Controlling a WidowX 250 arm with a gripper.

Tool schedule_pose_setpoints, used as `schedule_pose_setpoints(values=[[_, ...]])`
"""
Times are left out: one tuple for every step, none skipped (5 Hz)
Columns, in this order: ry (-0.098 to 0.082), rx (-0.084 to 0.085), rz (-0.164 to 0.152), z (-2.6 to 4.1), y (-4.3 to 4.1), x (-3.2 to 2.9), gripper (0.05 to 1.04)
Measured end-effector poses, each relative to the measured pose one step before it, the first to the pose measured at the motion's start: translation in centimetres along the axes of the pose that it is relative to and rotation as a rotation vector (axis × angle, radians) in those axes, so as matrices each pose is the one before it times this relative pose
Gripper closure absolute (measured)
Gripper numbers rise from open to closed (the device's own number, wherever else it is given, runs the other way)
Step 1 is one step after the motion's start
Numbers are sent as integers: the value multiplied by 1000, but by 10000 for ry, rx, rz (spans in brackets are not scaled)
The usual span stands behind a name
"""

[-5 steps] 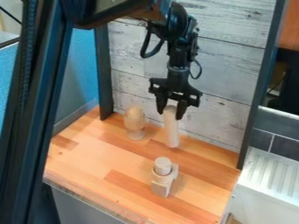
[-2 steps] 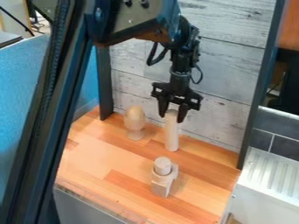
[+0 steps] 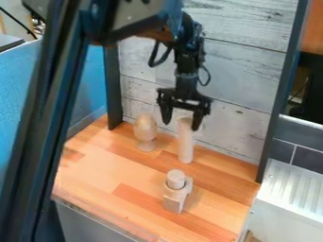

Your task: Take the cylinder off of the circular block and put it on top side of the table

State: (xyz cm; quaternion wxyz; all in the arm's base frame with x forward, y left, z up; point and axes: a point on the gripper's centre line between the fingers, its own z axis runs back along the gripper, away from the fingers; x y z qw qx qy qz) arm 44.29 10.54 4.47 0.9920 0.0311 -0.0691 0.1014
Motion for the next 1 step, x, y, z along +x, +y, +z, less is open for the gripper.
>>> schedule_pose_setpoints(values=[[-589, -610, 375, 4037, 1296, 397, 82]])
